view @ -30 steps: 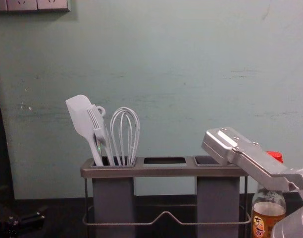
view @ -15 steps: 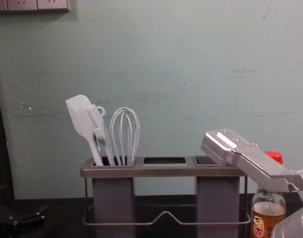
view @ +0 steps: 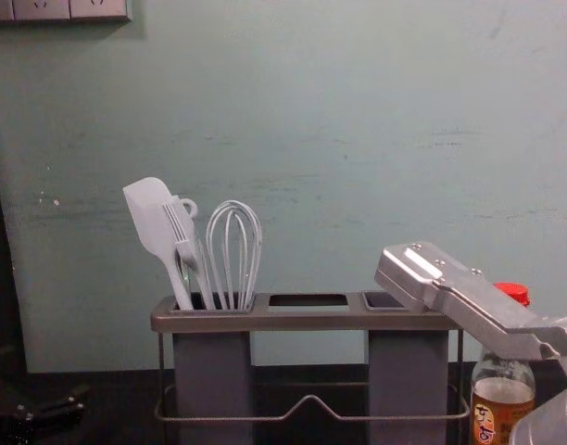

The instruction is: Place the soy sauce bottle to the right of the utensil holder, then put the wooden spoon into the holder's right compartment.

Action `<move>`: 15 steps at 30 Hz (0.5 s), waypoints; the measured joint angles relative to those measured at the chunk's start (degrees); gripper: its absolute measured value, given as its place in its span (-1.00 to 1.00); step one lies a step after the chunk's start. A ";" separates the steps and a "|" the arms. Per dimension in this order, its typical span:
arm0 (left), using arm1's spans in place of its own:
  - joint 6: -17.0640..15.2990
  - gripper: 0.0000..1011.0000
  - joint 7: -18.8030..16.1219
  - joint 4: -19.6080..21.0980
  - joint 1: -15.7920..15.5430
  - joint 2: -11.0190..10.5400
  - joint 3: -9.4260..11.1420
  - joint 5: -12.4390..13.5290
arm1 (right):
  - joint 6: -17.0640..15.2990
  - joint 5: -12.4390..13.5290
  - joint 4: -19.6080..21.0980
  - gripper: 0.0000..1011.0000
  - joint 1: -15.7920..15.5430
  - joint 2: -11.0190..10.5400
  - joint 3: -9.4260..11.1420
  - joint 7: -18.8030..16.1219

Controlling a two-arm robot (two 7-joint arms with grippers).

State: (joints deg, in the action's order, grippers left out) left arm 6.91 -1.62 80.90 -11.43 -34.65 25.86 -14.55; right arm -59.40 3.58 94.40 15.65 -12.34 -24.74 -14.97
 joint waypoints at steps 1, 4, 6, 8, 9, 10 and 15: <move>0.00 0.98 0.00 0.00 0.00 0.00 0.00 0.00 | 0.01 -0.11 0.07 0.86 -0.05 0.06 0.04 -0.01; 0.00 0.98 0.00 0.00 0.00 0.00 0.00 0.00 | 0.00 -0.34 0.39 0.76 -0.23 0.29 0.28 -0.02; 0.00 0.98 0.00 0.00 0.00 0.00 0.00 0.00 | -0.10 -0.49 0.62 0.67 -0.44 0.46 0.55 -0.18; 0.00 0.98 0.00 0.00 0.00 0.00 0.00 0.00 | -0.17 -0.66 0.88 0.66 -0.67 0.57 0.85 -0.32; 0.00 0.98 0.00 0.00 0.00 0.00 0.00 0.00 | -0.20 -0.69 0.98 0.66 -0.76 0.61 0.97 -0.36; 0.00 0.98 0.00 0.00 0.00 0.00 0.00 0.00 | -0.23 -0.72 1.12 0.66 -0.87 0.63 1.09 -0.41; 0.00 0.98 0.00 0.00 0.00 0.00 0.00 0.00 | -0.31 -0.78 3.85 0.66 -2.34 0.46 2.23 -1.01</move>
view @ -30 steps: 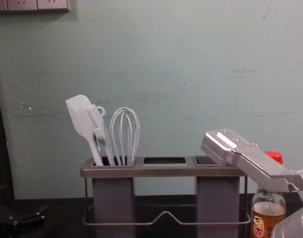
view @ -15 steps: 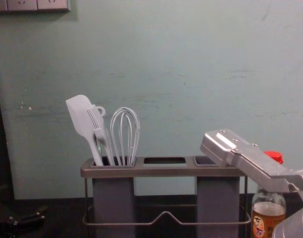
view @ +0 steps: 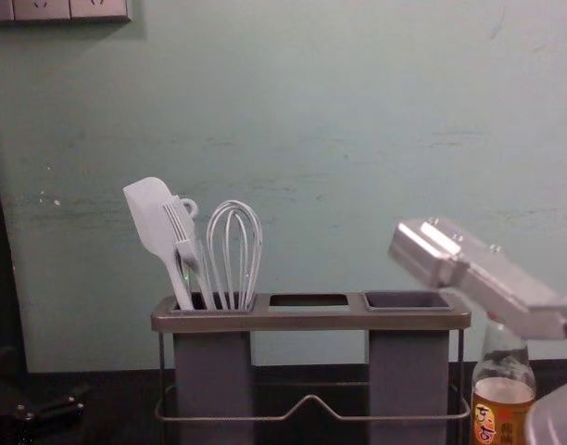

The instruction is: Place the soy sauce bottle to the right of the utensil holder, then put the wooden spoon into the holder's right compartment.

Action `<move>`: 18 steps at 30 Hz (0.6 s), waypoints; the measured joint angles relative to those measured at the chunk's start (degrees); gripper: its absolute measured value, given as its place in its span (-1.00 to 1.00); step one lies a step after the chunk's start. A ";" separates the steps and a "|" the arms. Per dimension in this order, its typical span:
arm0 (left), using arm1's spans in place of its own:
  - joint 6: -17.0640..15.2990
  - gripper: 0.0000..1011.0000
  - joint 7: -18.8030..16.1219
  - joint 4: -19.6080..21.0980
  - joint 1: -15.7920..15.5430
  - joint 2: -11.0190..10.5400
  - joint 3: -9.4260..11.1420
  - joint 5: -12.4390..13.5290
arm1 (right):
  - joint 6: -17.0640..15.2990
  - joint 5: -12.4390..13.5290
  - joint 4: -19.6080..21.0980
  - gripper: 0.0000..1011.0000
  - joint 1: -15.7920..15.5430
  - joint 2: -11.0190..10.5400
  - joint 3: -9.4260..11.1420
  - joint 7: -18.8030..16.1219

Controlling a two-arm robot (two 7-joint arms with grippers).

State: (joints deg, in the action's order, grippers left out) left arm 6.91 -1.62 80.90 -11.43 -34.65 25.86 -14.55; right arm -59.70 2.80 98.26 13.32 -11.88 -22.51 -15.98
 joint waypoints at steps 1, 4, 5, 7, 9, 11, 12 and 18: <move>0.00 0.98 0.00 0.00 0.00 0.00 0.00 0.00 | 0.15 0.06 0.78 0.66 -0.48 -0.11 0.27 -0.18; 0.00 0.98 0.00 0.00 0.00 0.00 0.00 0.00 | 1.93 0.49 4.60 0.66 -2.65 -0.73 1.56 -0.95; 0.00 0.98 0.00 0.00 0.00 0.00 0.00 0.00 | 3.59 1.02 6.72 0.66 -4.18 -1.17 2.46 -1.62; 0.00 0.98 0.00 0.00 0.00 0.00 0.00 0.00 | 5.77 1.75 8.82 0.66 -6.03 -1.62 3.65 -2.33; 0.00 0.98 0.00 0.00 0.00 0.00 0.00 0.00 | 9.21 2.56 11.48 0.66 -8.70 -2.18 5.21 -3.11; 0.00 0.98 0.00 0.00 0.00 0.00 0.00 0.00 | 13.26 3.60 13.62 0.66 -11.21 -3.06 6.87 -4.50; 0.00 0.98 0.00 0.00 0.00 0.00 0.00 0.00 | 14.60 3.99 14.16 0.66 -11.93 -3.34 7.33 -4.84; 0.00 0.98 0.00 0.00 0.00 0.00 0.00 0.00 | 26.88 5.96 17.32 0.66 -17.69 -4.95 10.27 -5.45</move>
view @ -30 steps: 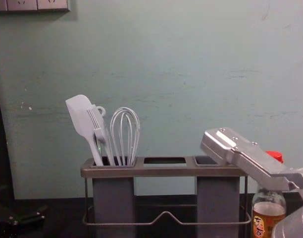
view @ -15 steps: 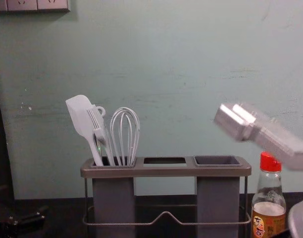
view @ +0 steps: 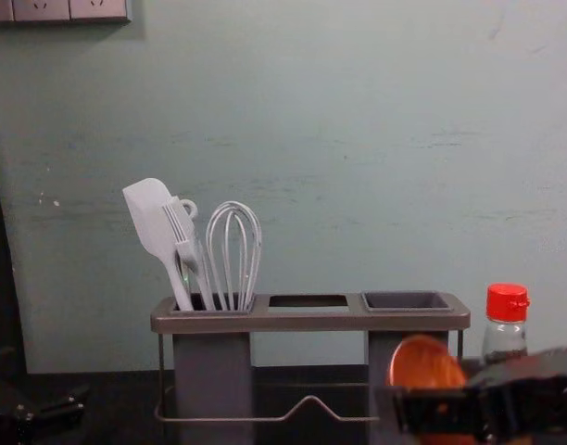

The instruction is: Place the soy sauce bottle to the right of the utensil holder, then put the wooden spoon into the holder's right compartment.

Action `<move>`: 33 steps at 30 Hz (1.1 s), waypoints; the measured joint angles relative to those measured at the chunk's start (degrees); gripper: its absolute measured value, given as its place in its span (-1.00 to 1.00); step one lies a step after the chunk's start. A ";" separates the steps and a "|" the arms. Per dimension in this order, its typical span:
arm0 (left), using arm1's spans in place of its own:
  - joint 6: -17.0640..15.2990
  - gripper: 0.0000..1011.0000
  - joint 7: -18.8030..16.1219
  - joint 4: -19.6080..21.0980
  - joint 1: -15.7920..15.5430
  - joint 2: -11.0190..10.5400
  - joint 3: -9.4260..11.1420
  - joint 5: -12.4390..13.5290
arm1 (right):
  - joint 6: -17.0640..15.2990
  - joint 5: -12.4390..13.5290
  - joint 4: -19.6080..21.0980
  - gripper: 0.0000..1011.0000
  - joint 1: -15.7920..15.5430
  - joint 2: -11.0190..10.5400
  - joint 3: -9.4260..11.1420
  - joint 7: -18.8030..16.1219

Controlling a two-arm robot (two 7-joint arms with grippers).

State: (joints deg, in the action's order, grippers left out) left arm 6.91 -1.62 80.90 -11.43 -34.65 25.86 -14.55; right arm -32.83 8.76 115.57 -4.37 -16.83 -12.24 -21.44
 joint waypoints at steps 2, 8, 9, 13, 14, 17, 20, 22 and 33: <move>0.00 0.98 0.00 0.00 0.00 0.00 0.00 0.00 | 3.26 0.27 0.36 0.66 -1.30 -0.19 0.48 0.15; 0.00 0.98 0.00 0.00 0.00 0.00 0.00 0.00 | 17.73 0.76 0.47 0.66 -5.23 -0.56 1.44 0.78; 0.00 0.98 0.00 0.00 0.00 0.00 0.00 0.00 | 19.89 0.88 0.21 0.66 -5.61 -0.54 1.50 0.82; 0.00 0.98 0.00 0.00 0.00 0.00 0.00 0.00 | 30.21 1.24 -1.64 0.66 -7.05 -0.26 1.50 0.95; 0.00 0.98 0.00 0.00 0.00 0.00 0.00 0.00 | 31.46 1.31 -1.90 0.66 -7.18 -0.21 1.46 0.96; 0.00 0.98 0.00 0.00 0.00 0.00 0.00 0.00 | 34.72 1.68 -2.66 0.66 -7.48 -0.10 1.37 1.03; 0.00 0.98 0.00 0.00 0.00 0.00 0.00 0.00 | 37.71 2.28 -3.43 0.66 -7.91 0.09 1.31 1.51; 0.00 0.98 0.00 0.00 0.00 0.00 0.00 0.00 | 37.89 2.25 -3.44 0.66 -8.26 -0.04 1.19 2.19; 0.00 0.98 0.00 0.00 0.00 0.00 0.00 0.00 | 37.64 2.16 -3.37 0.66 -8.28 -0.06 1.13 2.49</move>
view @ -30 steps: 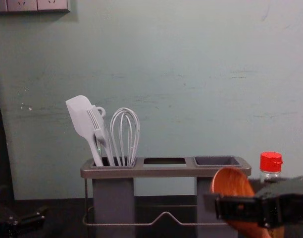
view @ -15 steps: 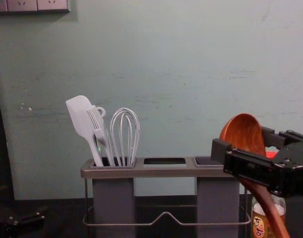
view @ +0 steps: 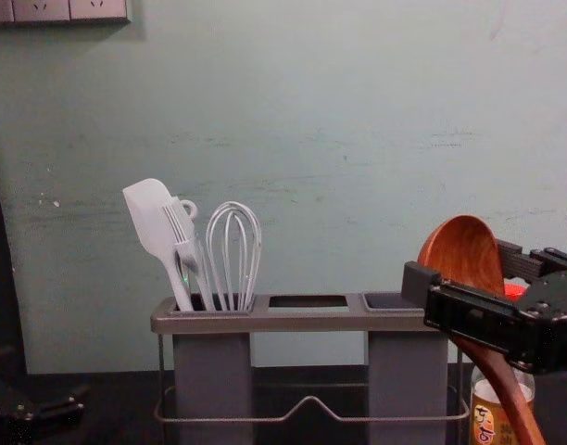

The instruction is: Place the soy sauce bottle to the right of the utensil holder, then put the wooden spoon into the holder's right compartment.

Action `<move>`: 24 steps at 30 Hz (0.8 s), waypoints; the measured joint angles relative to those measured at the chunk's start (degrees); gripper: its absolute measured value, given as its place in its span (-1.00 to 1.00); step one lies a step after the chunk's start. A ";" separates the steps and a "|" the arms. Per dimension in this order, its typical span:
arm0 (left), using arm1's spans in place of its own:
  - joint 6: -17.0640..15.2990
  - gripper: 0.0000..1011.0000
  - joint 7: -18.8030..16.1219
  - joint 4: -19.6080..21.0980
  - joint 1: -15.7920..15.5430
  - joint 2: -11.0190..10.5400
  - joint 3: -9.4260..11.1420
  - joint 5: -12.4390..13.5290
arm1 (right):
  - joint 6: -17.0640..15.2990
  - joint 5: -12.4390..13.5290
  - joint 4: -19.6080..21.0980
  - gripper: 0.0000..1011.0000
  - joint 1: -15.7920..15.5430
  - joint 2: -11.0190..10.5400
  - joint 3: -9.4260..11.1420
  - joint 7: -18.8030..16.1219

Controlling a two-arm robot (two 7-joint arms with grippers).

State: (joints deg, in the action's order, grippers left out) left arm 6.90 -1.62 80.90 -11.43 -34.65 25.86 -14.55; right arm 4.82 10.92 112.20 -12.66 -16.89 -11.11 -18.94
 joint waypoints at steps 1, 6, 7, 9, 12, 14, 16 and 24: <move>0.00 0.98 0.00 0.00 0.00 0.00 0.00 0.00 | 0.00 -0.01 0.00 0.66 0.01 0.01 0.00 -0.01; 0.00 0.98 0.00 0.00 0.00 0.00 0.00 0.00 | 0.00 -0.01 -0.03 0.66 0.08 0.03 0.00 -0.09; 0.00 0.98 0.00 0.00 0.00 0.00 0.00 0.00 | 0.01 -0.02 -0.04 0.65 0.08 0.03 0.00 -0.10; 0.00 0.98 0.00 0.00 0.00 0.00 0.00 0.00 | -0.01 -0.04 -0.04 0.66 0.05 0.06 0.03 -0.08; 0.00 0.98 0.00 0.00 0.00 0.00 0.00 0.00 | 0.00 0.14 -0.34 0.66 0.56 0.00 -0.15 0.00; 0.00 0.98 0.00 0.00 0.00 0.00 0.00 0.00 | 0.20 0.23 -0.91 0.66 1.73 0.05 -0.43 0.34; 0.00 0.98 0.00 0.00 0.00 0.00 0.00 0.00 | 0.57 0.23 -1.72 0.66 3.55 0.24 -0.75 0.67; 0.00 0.98 0.00 0.00 0.00 0.00 0.00 0.00 | 4.21 0.87 -5.81 0.66 10.49 0.80 -1.89 0.36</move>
State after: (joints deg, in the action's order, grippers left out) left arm 6.91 -1.62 80.90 -11.43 -34.65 25.86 -14.55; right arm 9.03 11.79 106.39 -2.17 -16.08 -13.00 -18.59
